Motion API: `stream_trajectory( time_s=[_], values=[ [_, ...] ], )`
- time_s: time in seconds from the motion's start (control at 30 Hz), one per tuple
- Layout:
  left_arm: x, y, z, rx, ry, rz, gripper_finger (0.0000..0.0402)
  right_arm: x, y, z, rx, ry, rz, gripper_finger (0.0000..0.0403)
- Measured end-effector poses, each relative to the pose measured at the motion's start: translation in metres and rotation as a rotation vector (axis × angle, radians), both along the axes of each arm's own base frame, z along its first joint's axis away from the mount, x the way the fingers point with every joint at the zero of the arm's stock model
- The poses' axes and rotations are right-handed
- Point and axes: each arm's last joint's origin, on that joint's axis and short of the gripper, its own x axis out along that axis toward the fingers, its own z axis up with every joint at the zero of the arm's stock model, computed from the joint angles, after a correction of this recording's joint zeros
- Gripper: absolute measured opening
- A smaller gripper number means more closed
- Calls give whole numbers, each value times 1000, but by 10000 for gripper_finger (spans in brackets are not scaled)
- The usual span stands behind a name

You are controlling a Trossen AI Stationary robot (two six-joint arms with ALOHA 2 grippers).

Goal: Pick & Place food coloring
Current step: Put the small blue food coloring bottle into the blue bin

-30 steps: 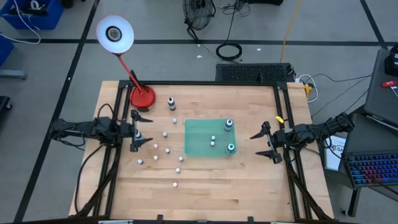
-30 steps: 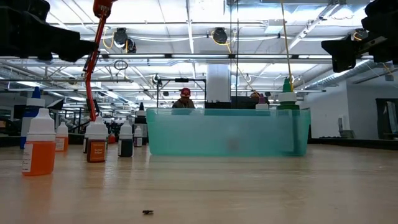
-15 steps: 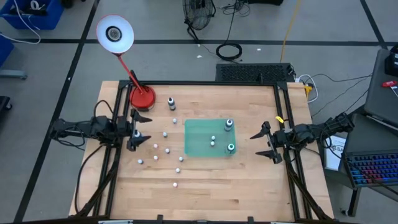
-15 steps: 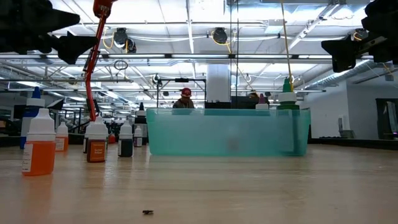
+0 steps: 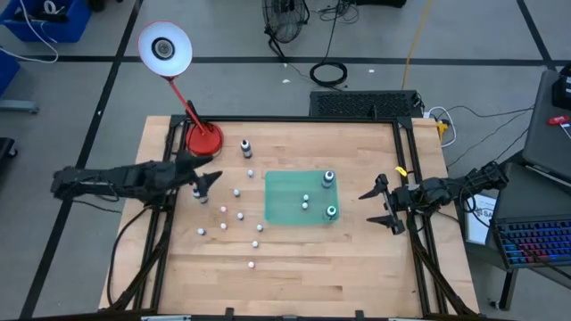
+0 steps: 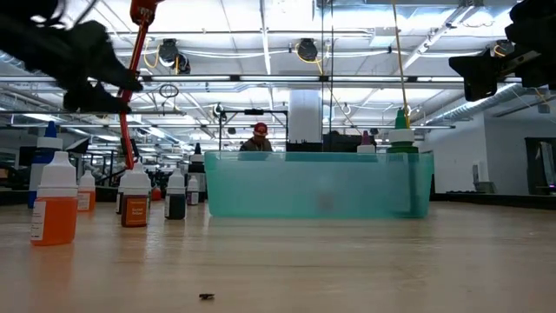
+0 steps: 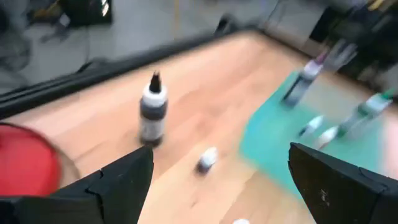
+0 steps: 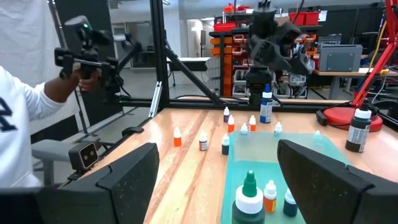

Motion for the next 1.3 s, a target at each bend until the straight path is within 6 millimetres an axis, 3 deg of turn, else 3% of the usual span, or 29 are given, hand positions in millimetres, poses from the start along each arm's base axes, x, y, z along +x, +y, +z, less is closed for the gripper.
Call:
stream_trajectory(
  time_s=[0.33,0.5,0.67,0.83,1.3],
  values=[
    [107,26,23,20,448,-233,365,0,0,0,0,0,0,313],
    [143,45,2,-35,695,-227,365,0,0,0,0,0,0,315],
    [157,58,-36,-99,885,-224,365,0,0,0,0,0,0,314],
    [166,61,-60,-97,952,-252,365,0,0,0,0,0,0,314],
    [173,59,-68,59,1028,-397,365,0,0,0,0,0,0,314]
  ],
)
